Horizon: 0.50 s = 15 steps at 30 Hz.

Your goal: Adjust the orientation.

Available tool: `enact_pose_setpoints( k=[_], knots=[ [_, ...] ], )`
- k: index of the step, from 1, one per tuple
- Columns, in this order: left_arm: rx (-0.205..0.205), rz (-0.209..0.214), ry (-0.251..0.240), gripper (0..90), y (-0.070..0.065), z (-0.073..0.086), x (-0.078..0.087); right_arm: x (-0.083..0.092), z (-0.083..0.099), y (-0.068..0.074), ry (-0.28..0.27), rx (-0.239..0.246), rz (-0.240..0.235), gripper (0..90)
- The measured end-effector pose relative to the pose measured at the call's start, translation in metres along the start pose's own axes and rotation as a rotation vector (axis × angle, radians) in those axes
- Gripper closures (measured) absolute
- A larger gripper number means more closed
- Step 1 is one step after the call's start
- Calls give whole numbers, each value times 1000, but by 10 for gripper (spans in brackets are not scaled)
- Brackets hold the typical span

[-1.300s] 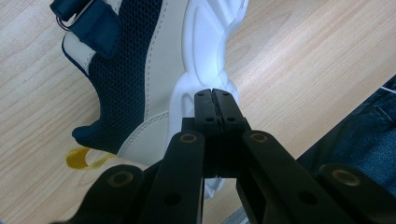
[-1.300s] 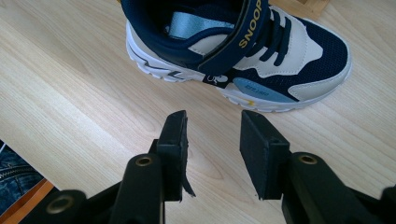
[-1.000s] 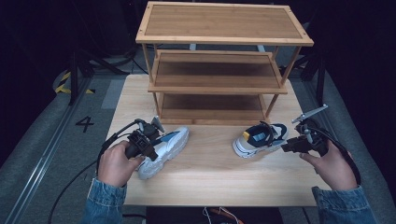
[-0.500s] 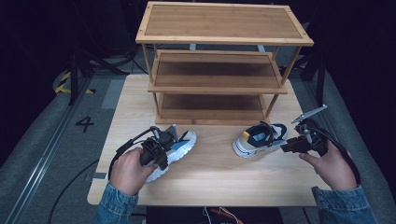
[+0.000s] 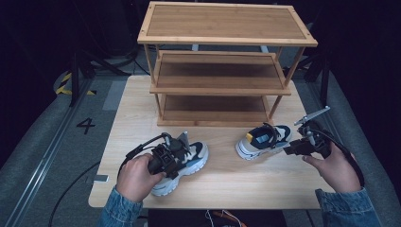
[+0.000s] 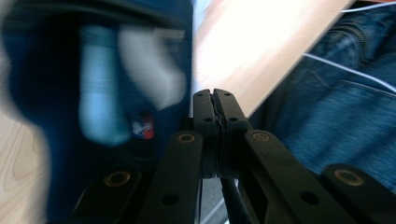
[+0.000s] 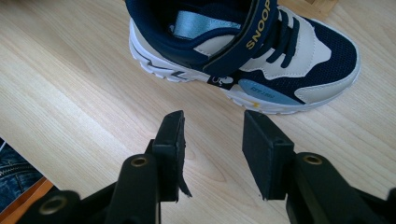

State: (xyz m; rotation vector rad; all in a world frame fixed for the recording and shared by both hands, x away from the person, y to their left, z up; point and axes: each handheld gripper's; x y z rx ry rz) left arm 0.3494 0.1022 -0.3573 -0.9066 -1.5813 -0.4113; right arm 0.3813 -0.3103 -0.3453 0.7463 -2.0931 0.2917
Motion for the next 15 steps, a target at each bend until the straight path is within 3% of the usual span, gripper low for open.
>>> enact_pose_setpoints(
  k=[1, 5, 10, 15],
  knots=[
    [-19, -19, -5, 858, -3, 0, 4, 0, 0, 0, 0, 1, 0, 593],
    [-7, -42, -46, 853, -6, 3, 16, 0, 0, 0, 1, 4, -2, 592],
    [19, -69, -128, 750, 2, 9, 32, 0, 0, 1, 1, 5, -2, 589],
    [72, -118, -156, 661, 16, 16, 41, -2, 0, 1, 4, 6, -2, 586]
  ],
)
Point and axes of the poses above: each handheld gripper's, and its own axes: x roughly backward along the jaws, z roughly out of its underside, y roughly to its left, and after that the axes turned 12 degrees about -y, right-handed
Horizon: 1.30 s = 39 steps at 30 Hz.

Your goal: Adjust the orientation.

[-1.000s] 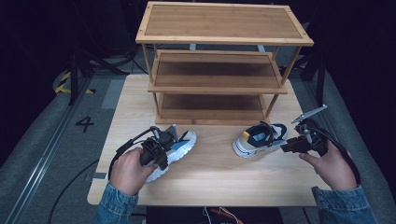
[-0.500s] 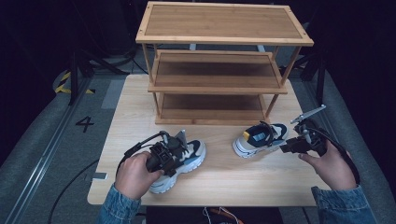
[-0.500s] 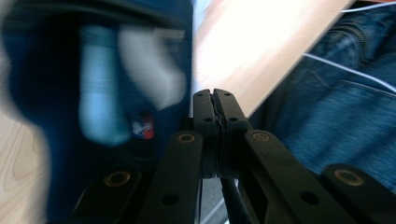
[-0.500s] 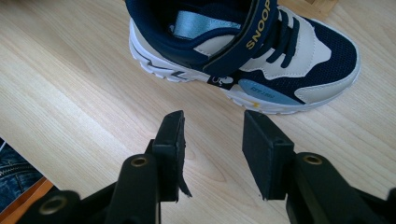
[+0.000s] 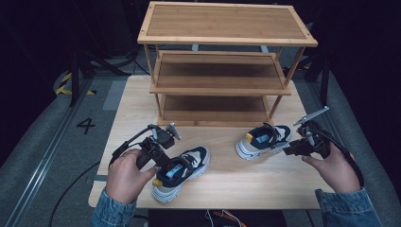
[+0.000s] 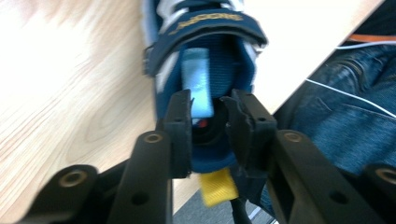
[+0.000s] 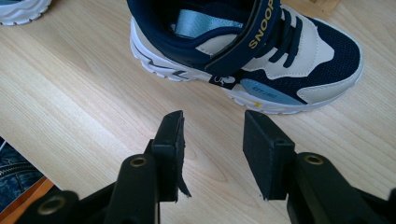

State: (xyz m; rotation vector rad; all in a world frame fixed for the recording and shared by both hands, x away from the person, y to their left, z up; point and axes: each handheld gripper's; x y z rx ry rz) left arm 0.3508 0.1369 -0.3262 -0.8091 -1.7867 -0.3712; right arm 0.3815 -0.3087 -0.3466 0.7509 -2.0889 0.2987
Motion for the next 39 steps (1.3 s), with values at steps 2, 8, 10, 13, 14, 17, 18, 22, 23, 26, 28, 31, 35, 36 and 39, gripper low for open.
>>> enact_pose_setpoints(
  k=[2, 8, 10, 13, 14, 17, 18, 22, 23, 26, 28, 31, 35, 36, 39],
  knots=[
    [33, -12, -3, 634, 6, 1, 0, 0, 0, 0, 0, 0, 0, 585],
    [49, 35, 20, 584, 22, -2, -20, 0, 1, 1, 2, -4, 1, 578],
    [44, 44, 21, 565, 21, -4, -29, 0, 1, 1, 2, -3, 0, 577],
    [26, 33, 39, 569, 19, -9, -39, 0, 2, 1, 3, -9, -1, 572],
    [22, 28, 49, 574, 19, -11, -42, 0, 2, 1, 3, -11, 1, 572],
    [26, 14, 58, 633, 19, -14, -49, 0, 3, 1, 2, -8, 2, 570],
    [43, 17, 51, 644, 19, -14, -51, 1, 3, 1, 4, -9, 3, 570],
    [59, 4, 28, 703, 21, -15, -48, 2, 5, 0, 2, -13, 8, 565],
    [63, 0, 25, 717, 21, -15, -47, 2, 5, -1, 1, -9, 8, 566],
    [78, -19, 2, 748, 24, -15, -46, 2, 5, 0, 2, -16, 8, 566],
    [95, -21, -1, 755, 28, -14, -44, 1, 5, 0, 4, -12, 8, 566],
    [131, -51, -24, 769, 35, -14, -42, 0, 5, 0, 7, -13, 7, 566],
    [192, -99, -53, 767, 50, -12, -40, -1, 4, 1, 10, -13, 5, 567],
    [207, -106, -67, 767, 54, -12, -40, -1, 4, 1, 11, -14, 5, 567],
    [244, -106, -97, 766, 64, -13, -40, -2, 4, 1, 13, -11, 7, 566]
  ],
)
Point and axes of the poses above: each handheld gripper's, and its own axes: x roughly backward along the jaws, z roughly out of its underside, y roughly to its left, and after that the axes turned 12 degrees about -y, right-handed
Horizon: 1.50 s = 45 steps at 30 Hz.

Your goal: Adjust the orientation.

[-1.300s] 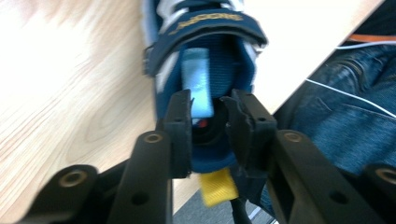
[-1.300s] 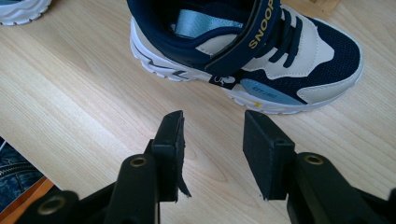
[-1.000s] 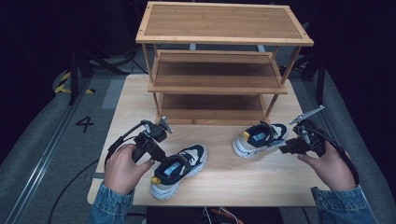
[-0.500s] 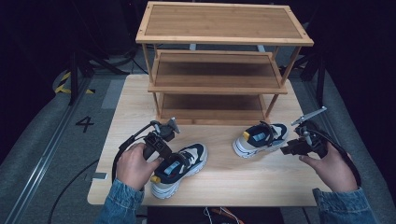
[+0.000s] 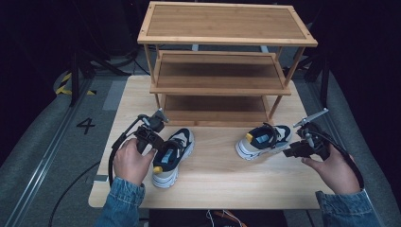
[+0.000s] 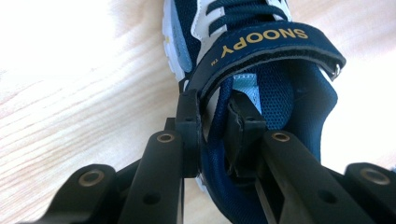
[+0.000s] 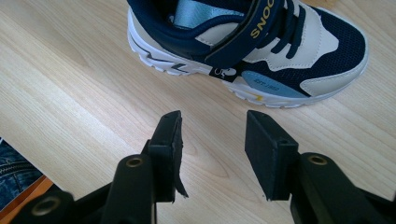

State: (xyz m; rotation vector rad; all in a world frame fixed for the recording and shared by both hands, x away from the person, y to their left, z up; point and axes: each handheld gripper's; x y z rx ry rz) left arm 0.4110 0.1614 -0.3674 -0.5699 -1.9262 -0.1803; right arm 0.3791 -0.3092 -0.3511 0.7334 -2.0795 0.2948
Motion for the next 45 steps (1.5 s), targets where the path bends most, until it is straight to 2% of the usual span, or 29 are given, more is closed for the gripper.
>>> enact_pose_setpoints(
  k=[2, 3, 5, 8, 12, 15, 16, 17, 21, 22, 24, 26, 29, 31, 34, 38, 39, 40, 42, 43, 44, 45],
  knots=[
    [12, 10, -3, 757, 2, -1, -1, -1, 0, 1, 4, -1, -4, 566],
    [0, 22, -4, 743, 2, -2, 0, -2, 0, 1, 5, 1, -2, 566],
    [19, 36, -27, 685, 1, -1, 5, -2, 0, 1, 6, 2, -4, 565],
    [27, 58, -33, 596, -1, 2, 19, -2, 0, 1, 6, 0, -3, 564],
    [-10, 52, -10, 565, -16, 12, 41, -3, -2, 0, 6, 2, -5, 562],
    [-15, 60, 22, 532, -26, 22, 53, -4, -6, 2, -1, 11, -11, 561],
    [-7, 62, 30, 496, -28, 25, 56, -4, -8, 2, -4, 16, -13, 558],
    [18, 78, 44, 462, -30, 27, 57, -4, -9, 3, -7, 19, -15, 556],
    [-5, 61, 69, 451, -37, 32, 60, -5, -14, 5, -13, 26, -18, 551],
    [6, 45, 111, 449, -38, 34, 55, -7, -15, 6, -14, 35, -29, 549],
    [-2, 30, 168, 466, -37, 35, 47, -8, -17, 7, -13, 44, -28, 549],
    [-3, 20, 202, 507, -36, 36, 39, -8, -18, 8, -15, 45, -30, 549],
    [-25, 32, 191, 640, -38, 35, 36, -9, -18, 7, -11, 46, -31, 549],
    [-40, 6, 193, 702, -42, 35, 36, -9, -18, 7, -8, 46, -30, 551],
    [-63, -6, 199, 771, -44, 33, 35, -8, -17, 7, -7, 44, -27, 552],
    [-80, 20, 208, 786, -48, 31, 33, -6, -14, 6, -12, 44, -21, 553],
    [-110, 58, 205, 789, -55, 29, 30, -5, -13, 6, -11, 37, -19, 553],
    [-131, 67, 200, 790, -59, 27, 29, -4, -12, 5, -11, 36, -16, 554],
    [-164, 69, 197, 792, -68, 23, 25, -3, -11, 5, -12, 32, -13, 554],
    [-164, 69, 197, 791, -68, 23, 25, -3, -11, 5, -12, 32, -13, 554],
    [-192, 75, 191, 791, -75, 20, 22, -2, -10, 4, -12, 28, -10, 554],
    [-195, 84, 186, 790, -79, 20, 21, -2, -9, 4, -13, 29, -9, 553]
  ],
)
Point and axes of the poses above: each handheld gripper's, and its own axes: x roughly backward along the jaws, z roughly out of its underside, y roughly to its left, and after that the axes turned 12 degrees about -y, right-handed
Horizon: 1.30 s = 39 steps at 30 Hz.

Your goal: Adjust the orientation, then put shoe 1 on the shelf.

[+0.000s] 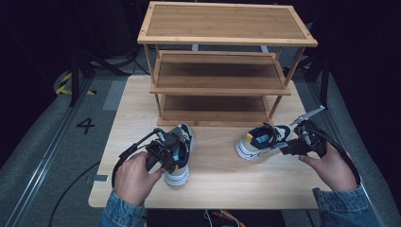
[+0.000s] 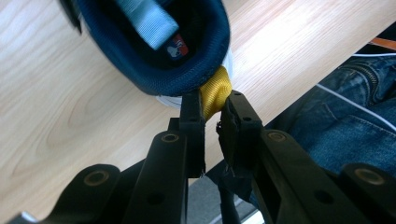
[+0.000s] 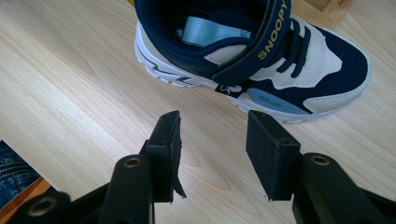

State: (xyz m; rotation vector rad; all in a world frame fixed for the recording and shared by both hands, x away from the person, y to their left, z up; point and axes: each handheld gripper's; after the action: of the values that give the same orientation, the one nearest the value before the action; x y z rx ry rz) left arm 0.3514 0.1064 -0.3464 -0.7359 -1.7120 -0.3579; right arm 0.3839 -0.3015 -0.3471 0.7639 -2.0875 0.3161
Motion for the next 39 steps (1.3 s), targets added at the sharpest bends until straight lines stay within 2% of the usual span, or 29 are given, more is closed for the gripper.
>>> enact_pose_setpoints(
  k=[3, 5, 6, 7, 10, 12, 14, 16, 17, 19, 23, 26, 27, 28, 32, 33, 34, 35, 39],
  knots=[
    [-12, 7, 6, 781, -3, -2, -1, 0, 2, 0, 2, -9, 1, 554],
    [-16, 21, 1, 735, -4, -3, 1, 1, 3, -1, 4, -11, 3, 553],
    [-22, 26, -8, 695, -4, -3, 3, 2, 4, -1, 4, -8, 4, 553],
    [-36, 25, -52, 613, -6, -2, 9, 4, 5, -2, 0, -9, 7, 553],
    [-56, 16, -76, 565, -7, -2, 16, 5, 5, -3, -4, -16, 8, 551],
    [-69, 9, -100, 518, -6, -3, 15, 5, 5, -2, -5, -20, 7, 549],
    [-62, 9, -88, 496, -4, -6, 10, 4, 6, -2, -2, -18, 7, 549],
    [-75, 2, -80, 475, -3, -10, 5, 3, 6, -2, 0, -10, 5, 548],
    [-84, -4, -73, 476, -2, -12, 2, 3, 7, -2, 2, -9, 5, 548],
    [-93, -4, -89, 484, 0, -14, -3, 4, 8, -1, 5, -14, 7, 547],
    [-89, 24, -55, 514, 6, -18, -15, 7, 11, -3, 0, -22, 13, 543],
    [-99, 18, -25, 536, 6, -21, -21, 8, 13, -4, 0, -25, 16, 543],
    [-86, 23, -28, 544, 6, -21, -23, 8, 13, -4, -1, -25, 16, 543],
    [-100, 20, -20, 554, 6, -22, -24, 8, 14, -4, -1, -26, 16, 543],
    [-124, 44, -9, 684, 7, -24, -26, 9, 16, -4, 2, -29, 19, 541],
    [-120, 42, -12, 700, 6, -24, -27, 9, 16, -5, 1, -32, 20, 541],
    [-129, 44, -11, 715, 4, -25, -26, 10, 17, -5, 0, -34, 21, 541],
    [-162, 40, -18, 732, 2, -26, -26, 10, 18, -5, -6, -35, 20, 541],
    [-221, 31, -48, 758, -8, -30, -23, 11, 23, -7, 9, -50, 27, 542]
  ],
)
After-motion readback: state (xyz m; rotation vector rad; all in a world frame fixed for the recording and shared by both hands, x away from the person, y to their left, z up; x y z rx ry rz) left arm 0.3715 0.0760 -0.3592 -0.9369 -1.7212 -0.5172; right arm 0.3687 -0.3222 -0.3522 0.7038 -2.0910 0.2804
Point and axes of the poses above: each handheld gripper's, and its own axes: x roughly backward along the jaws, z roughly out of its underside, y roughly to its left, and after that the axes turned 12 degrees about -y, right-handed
